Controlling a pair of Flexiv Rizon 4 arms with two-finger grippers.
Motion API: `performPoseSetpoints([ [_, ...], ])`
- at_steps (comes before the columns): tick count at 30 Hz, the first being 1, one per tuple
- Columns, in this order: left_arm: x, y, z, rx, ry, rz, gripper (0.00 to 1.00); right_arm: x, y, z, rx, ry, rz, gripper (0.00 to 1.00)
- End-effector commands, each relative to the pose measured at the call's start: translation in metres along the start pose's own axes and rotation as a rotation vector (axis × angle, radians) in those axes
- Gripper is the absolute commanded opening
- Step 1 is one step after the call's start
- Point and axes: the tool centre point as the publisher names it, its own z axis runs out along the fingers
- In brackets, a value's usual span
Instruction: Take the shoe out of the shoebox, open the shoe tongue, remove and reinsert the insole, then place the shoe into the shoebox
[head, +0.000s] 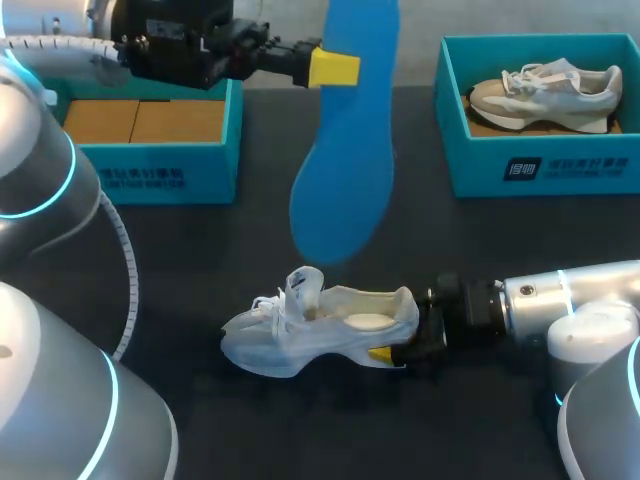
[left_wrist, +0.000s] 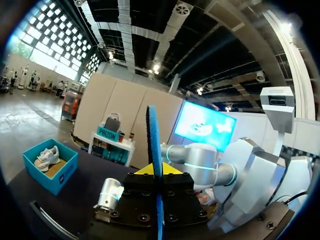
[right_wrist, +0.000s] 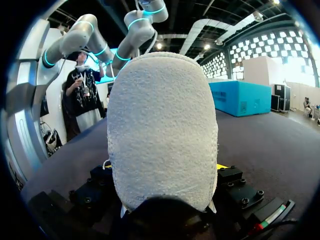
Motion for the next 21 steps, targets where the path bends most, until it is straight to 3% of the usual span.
performPoseSetpoints([
  [1,0.009,-0.002,0.002,-0.006,0.007,0.007,0.0,0.001,0.001,0.001,0.006,-0.001,0.001,0.0],
  [9,0.025,-0.01,0.002,0.022,-0.015,0.012,0.0,0.001,0.001,0.001,0.006,-0.001,0.001,0.0],
  [21,0.036,0.001,-0.004,0.028,0.028,-0.024,0.0,0.001,0.001,0.001,0.006,-0.001,0.001,0.0],
])
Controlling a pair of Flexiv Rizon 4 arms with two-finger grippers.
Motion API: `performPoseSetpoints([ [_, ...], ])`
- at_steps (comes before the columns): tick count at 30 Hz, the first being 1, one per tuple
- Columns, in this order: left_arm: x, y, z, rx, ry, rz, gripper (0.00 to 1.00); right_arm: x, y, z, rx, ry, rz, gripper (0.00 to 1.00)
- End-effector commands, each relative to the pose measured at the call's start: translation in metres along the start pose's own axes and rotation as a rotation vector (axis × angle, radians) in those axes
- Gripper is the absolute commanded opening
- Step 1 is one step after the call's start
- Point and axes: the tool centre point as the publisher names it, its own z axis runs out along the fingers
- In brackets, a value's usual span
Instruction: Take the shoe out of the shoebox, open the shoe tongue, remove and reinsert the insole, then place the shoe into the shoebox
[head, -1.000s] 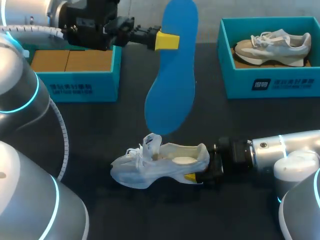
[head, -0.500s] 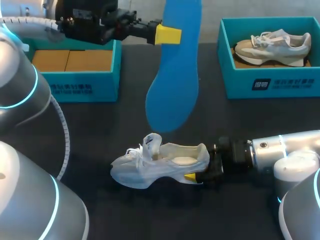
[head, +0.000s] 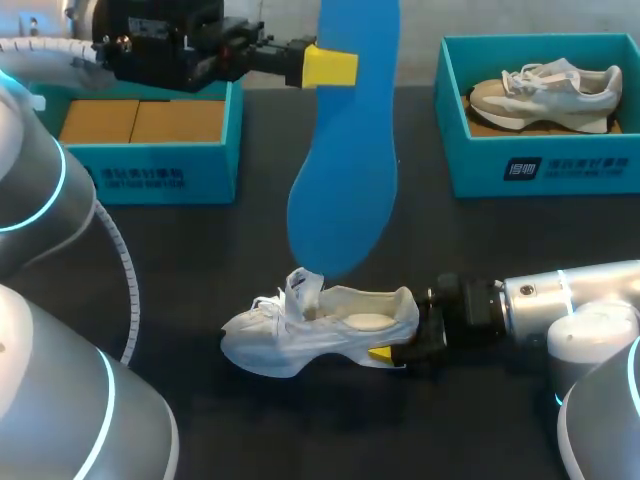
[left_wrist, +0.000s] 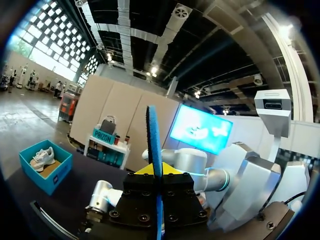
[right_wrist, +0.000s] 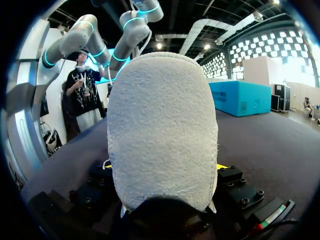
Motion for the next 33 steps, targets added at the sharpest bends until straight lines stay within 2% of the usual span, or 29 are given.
performPoseSetpoints([
  [1,0.0,0.01,-0.007,0.0,-0.001,-0.008,0.0,0.001,0.001,0.001,0.006,-0.001,0.001,0.0],
  [11,-0.002,0.022,-0.018,0.012,0.0,-0.035,0.0,0.001,0.001,0.001,0.006,-0.001,0.001,0.0],
  [20,-0.007,0.037,-0.018,0.008,-0.005,-0.062,0.0,0.001,0.001,0.001,0.006,-0.001,0.001,0.0],
  [33,-0.003,0.037,-0.024,0.016,-0.015,-0.068,0.0,0.001,0.001,0.001,0.006,-0.001,0.001,0.0],
])
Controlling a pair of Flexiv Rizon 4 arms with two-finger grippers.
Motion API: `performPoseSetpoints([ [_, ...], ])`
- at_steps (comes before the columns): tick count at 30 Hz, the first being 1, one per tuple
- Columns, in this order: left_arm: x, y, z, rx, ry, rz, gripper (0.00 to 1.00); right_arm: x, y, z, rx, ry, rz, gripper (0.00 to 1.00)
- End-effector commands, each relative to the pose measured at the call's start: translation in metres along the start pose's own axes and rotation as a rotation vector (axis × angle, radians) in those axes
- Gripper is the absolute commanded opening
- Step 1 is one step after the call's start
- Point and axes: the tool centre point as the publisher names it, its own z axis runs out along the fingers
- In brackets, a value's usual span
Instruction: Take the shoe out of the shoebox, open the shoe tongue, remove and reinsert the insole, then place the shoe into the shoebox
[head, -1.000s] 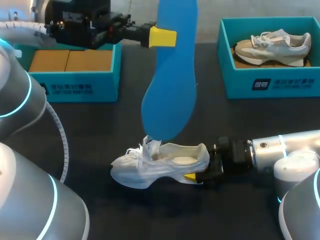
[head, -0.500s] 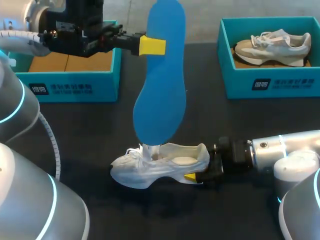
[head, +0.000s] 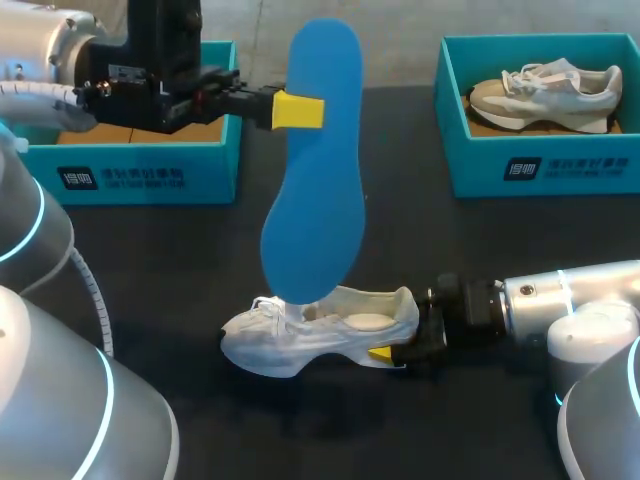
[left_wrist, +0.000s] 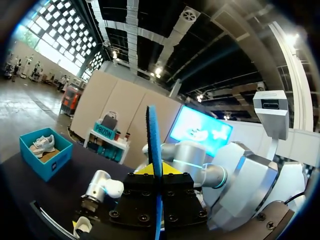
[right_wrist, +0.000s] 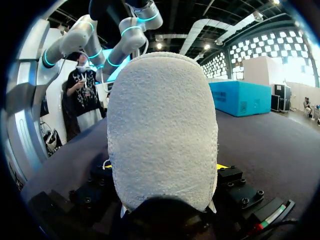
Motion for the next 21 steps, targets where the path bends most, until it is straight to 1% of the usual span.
performPoseSetpoints([
  [1,0.0032,0.0022,-0.002,0.002,-0.004,0.0,0.0,0.0011,0.0013,0.0009,0.006,-0.001,0.001,0.0],
  [13,0.0032,0.0022,-0.002,0.002,-0.004,0.0,0.0,0.0011,0.0013,0.0009,0.006,-0.001,0.001,0.0],
  [15,0.0032,0.0022,-0.002,0.002,-0.004,0.0,0.0,-0.0004,-0.0011,0.0013,0.008,-0.004,0.001,0.0],
  [16,0.0032,0.0022,-0.002,0.002,-0.004,0.0,0.0,-0.0003,-0.0027,0.0016,0.023,0.001,0.002,0.0],
  [17,0.0032,0.0022,-0.002,0.002,-0.004,0.0,0.0,0.0,-0.003,0.0017,0.028,-0.006,0.0,0.38],
  [18,0.0032,0.0022,-0.002,0.002,-0.004,0.0,0.0,0.0008,-0.0035,0.0015,0.026,-0.006,-0.001,0.81],
  [19,0.0032,0.0022,-0.002,0.002,-0.004,0.0,0.0,0.0014,-0.004,0.0007,0.03,-0.01,-0.003,1.0],
  [21,0.0032,0.0022,-0.002,0.002,-0.004,0.0,0.0,0.0031,-0.0038,-0.0023,0.027,-0.013,-0.006,1.0],
])
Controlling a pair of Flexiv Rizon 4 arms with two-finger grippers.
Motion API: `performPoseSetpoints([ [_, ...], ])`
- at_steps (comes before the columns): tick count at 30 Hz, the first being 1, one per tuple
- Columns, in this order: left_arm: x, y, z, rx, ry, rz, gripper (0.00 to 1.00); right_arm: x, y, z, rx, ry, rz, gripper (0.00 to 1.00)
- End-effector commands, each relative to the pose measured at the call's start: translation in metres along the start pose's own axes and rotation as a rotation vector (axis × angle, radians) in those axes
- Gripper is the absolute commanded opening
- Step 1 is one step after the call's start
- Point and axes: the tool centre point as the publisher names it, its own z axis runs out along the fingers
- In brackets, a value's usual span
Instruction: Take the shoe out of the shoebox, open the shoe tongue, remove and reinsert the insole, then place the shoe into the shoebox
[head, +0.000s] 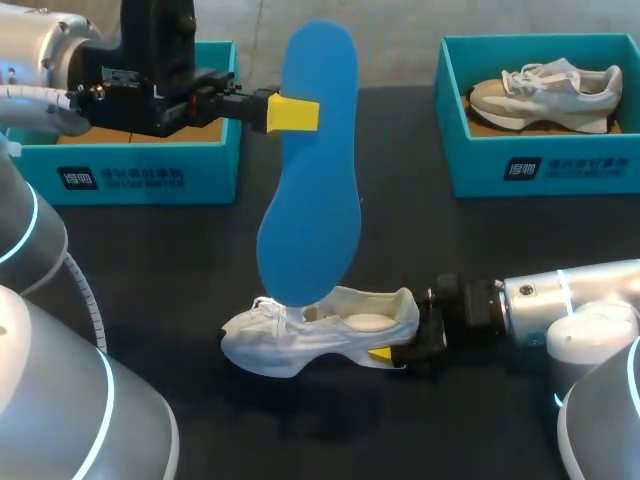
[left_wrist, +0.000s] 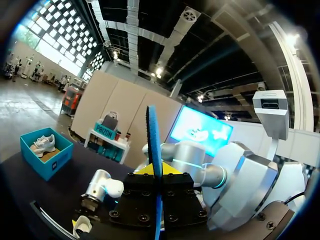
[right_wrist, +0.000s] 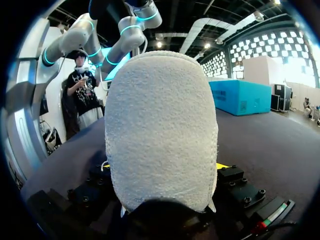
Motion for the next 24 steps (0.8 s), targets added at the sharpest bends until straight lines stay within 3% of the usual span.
performPoseSetpoints([
  [1,0.0,0.0,0.0,0.001,0.001,0.0,0.0,0.005,0.0,-0.004,0.022,-0.011,-0.007,1.0],
  [6,0.0,0.0,0.0,0.001,0.001,0.0,0.0,0.011,0.008,-0.02,0.038,-0.011,-0.022,1.0],
  [12,0.0,0.0,0.0,0.001,0.001,0.0,0.0,0.015,0.019,-0.043,0.119,-0.022,-0.042,1.0],
  [24,0.0,0.0,0.0,0.001,0.001,0.0,0.0,0.02,0.038,-0.067,0.409,-0.001,-0.061,1.0],
])
